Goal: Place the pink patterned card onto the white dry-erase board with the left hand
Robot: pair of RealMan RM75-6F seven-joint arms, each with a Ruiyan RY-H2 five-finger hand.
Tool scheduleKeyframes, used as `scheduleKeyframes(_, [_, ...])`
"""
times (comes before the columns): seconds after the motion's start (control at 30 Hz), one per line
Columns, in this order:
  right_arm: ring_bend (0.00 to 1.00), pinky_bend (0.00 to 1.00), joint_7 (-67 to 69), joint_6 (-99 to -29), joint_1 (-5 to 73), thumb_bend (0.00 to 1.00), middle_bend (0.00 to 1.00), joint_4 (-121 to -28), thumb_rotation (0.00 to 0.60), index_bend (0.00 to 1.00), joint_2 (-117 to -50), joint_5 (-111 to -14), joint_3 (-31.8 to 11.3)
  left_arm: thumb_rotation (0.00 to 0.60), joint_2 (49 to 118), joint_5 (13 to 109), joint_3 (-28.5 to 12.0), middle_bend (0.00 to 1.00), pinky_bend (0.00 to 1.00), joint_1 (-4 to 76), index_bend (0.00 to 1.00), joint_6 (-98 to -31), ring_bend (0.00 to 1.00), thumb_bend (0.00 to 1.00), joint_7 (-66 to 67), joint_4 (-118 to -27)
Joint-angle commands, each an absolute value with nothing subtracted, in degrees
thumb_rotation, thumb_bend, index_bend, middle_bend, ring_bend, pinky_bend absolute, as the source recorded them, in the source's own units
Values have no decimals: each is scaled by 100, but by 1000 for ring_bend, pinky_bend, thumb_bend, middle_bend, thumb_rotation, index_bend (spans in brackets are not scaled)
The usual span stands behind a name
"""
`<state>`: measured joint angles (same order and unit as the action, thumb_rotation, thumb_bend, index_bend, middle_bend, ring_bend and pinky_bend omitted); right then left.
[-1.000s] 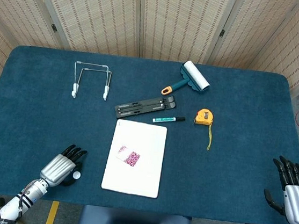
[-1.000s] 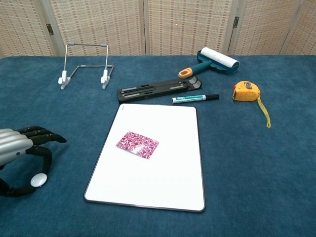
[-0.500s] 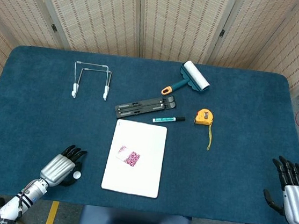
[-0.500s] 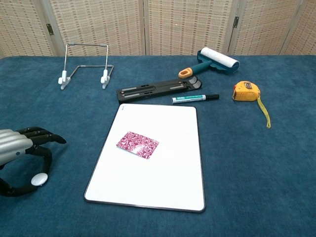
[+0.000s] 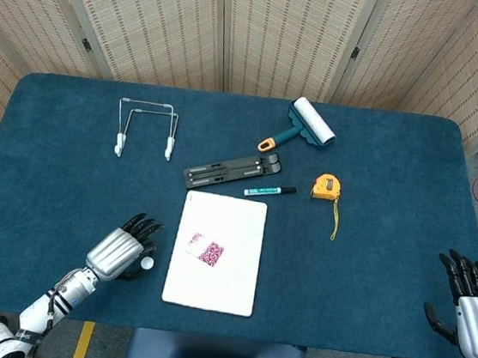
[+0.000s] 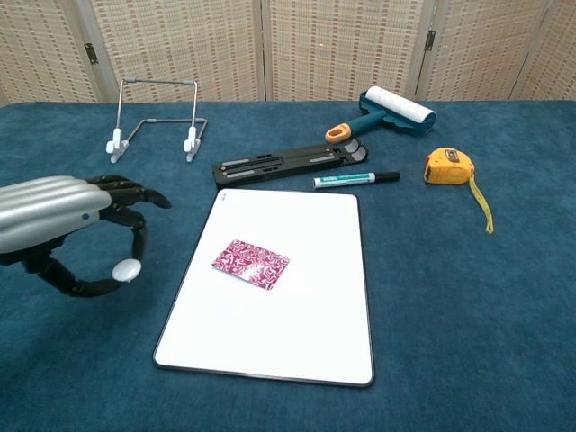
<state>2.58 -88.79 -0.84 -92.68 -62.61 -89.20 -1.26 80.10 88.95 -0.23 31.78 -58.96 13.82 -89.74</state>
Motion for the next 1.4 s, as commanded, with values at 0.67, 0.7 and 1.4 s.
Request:
scheduleKeyframes(0.67, [53, 0, 404, -8855, -119, 364, 80, -9166, 600, 73, -6202, -8774, -164, 600, 9408, 6728, -1094, 136, 0, 4626, 513, -4678, 104, 385, 3148, -8593])
scheduleKeyframes(0.7, [53, 0, 410, -8855, -121, 364, 80, -9162, 600, 73, -6200, -8772, -163, 600, 9453, 6635, -1104, 136, 0, 4671, 513, -4662, 103, 385, 3210, -8549])
scheduleKeyframes(1.4, [55, 0, 570, -8894, -187, 364, 80, -9047, 600, 73, -6178, -8727, -168, 600, 9724, 5373, -916, 134, 0, 5179, 313, -4809, 79, 381, 3922, -8421])
